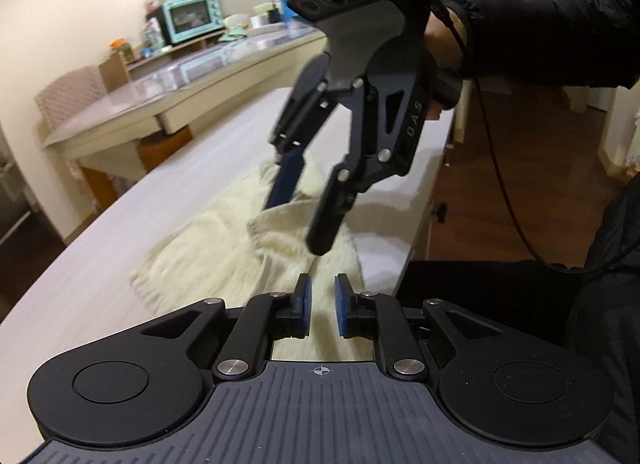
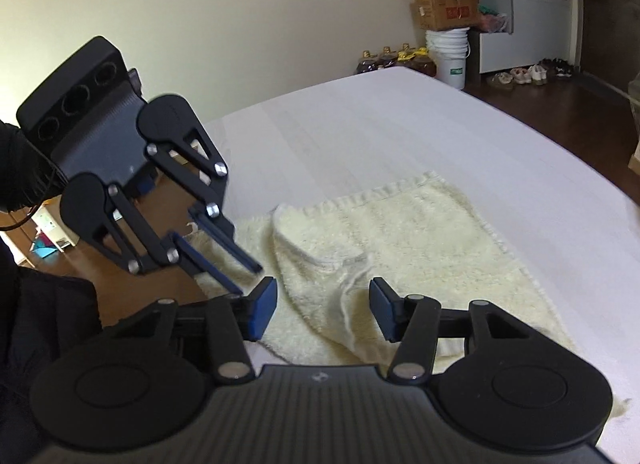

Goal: Fold towel

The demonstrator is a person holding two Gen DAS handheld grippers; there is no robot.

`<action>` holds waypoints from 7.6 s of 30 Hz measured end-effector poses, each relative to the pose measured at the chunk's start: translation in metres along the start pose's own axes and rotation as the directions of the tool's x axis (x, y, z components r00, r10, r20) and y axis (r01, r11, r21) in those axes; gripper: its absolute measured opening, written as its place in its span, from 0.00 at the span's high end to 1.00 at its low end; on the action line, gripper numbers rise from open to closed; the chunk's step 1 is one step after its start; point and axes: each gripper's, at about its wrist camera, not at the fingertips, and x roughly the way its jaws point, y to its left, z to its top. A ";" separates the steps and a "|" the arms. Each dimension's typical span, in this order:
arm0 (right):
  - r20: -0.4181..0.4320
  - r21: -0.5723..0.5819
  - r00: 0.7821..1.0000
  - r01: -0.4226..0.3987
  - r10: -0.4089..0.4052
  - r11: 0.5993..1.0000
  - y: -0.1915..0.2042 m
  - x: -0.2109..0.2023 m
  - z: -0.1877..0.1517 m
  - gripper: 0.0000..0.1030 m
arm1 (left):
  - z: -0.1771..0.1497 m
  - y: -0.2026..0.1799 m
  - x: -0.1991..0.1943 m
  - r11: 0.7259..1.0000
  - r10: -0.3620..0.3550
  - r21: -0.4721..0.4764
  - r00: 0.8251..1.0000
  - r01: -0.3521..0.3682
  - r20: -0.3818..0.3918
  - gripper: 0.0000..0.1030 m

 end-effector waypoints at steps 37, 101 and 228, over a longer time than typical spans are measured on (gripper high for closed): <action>0.260 0.222 0.918 0.244 -0.298 0.944 0.111 -0.144 -0.081 0.96 | -0.087 -0.100 -0.021 0.872 0.269 0.414 0.962 -0.262 0.042 0.69; 0.406 0.305 0.870 0.160 -0.281 0.939 0.090 -0.183 -0.065 0.97 | -0.056 -0.109 -0.007 0.841 0.187 0.503 0.979 -0.200 0.078 0.95; 0.070 -0.026 0.775 0.631 -0.628 0.775 0.101 -0.101 -0.108 0.75 | 0.042 0.132 0.024 0.973 0.170 -0.122 0.965 -0.197 -0.202 0.53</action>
